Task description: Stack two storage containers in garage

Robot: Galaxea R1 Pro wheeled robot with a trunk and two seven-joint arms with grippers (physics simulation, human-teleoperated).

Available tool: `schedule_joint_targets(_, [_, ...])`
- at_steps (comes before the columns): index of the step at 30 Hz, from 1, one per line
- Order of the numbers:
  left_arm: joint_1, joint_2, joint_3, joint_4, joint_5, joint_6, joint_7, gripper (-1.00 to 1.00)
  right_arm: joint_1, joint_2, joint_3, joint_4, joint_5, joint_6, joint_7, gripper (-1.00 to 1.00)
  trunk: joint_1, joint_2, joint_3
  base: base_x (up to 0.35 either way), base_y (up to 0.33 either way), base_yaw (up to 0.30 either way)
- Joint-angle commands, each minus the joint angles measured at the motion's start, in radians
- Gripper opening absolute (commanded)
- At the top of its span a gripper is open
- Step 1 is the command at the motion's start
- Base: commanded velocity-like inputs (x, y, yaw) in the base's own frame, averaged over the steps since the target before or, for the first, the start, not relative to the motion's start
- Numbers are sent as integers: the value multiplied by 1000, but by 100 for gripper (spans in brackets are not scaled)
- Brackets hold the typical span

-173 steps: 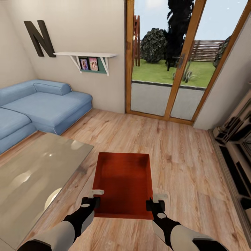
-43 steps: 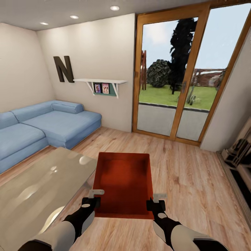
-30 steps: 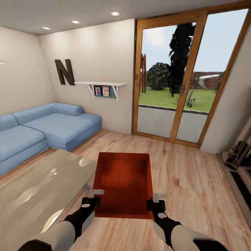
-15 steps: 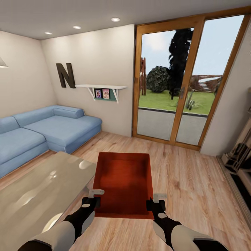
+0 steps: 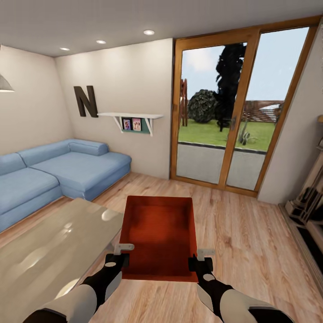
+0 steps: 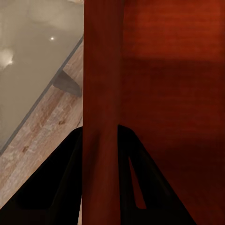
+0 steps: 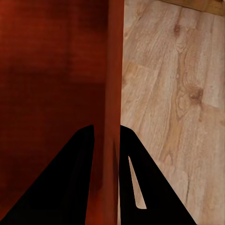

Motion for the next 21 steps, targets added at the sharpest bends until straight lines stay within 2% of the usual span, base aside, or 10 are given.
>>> schedule_joint_targets(1, [-2,-1,50,1,90,-3,18,-100,0,0,-25,-1,-1,-7,-88,-100,0,-1,0,0,0,0])
schedule_joint_targets(21, [-2,-2,50,1,90,-3,18,-100,0,0,-26,-1,-1,-7,-88,-100,0,-1,32,0,0,0])
